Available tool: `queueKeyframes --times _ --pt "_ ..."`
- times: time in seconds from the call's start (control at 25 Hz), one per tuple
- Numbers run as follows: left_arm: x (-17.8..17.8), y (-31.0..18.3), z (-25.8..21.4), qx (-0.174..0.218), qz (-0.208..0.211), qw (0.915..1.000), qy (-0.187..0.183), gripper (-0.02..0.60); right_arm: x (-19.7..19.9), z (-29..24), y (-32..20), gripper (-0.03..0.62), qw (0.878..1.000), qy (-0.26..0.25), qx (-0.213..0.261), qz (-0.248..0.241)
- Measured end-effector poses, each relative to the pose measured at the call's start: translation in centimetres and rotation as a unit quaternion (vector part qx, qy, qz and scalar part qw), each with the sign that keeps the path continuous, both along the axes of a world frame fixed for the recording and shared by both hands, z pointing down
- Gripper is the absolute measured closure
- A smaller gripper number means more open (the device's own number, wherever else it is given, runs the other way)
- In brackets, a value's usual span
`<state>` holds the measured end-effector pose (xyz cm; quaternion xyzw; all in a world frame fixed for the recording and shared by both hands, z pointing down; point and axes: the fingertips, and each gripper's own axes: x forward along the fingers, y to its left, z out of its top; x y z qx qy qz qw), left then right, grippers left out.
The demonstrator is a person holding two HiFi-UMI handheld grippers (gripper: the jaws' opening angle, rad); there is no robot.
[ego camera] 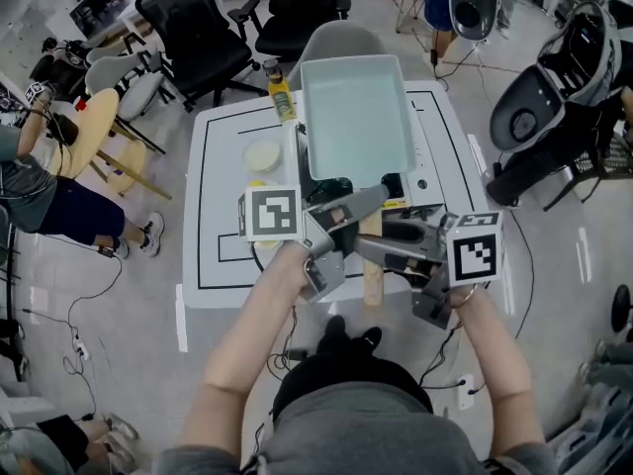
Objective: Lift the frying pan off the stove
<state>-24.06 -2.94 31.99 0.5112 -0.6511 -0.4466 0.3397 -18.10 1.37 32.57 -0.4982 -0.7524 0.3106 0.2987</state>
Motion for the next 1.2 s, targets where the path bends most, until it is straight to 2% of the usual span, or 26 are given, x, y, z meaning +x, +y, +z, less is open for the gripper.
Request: queueKeyframes --times 0.44,0.68,0.88,1.2 --pt "0.7 -0.1 -2.5 0.007 -0.002 0.9997 -0.022 0.399 0.6 -2.1 -0.1 0.398 1.0 -0.03 0.002 0.004" --pt "1.0 -0.1 -2.9 0.006 -0.005 0.9993 -0.035 0.399 1.0 -2.4 -0.2 0.404 1.0 -0.03 -0.004 0.005" --pt "1.3 -0.2 -3.1 0.01 -0.009 0.9995 -0.029 0.399 1.2 -2.6 -0.5 0.407 0.999 -0.037 0.001 0.006" --pt "0.8 0.1 -3.1 0.012 -0.008 0.9991 -0.039 0.399 0.7 -2.4 -0.1 0.407 0.999 -0.039 0.002 0.007"
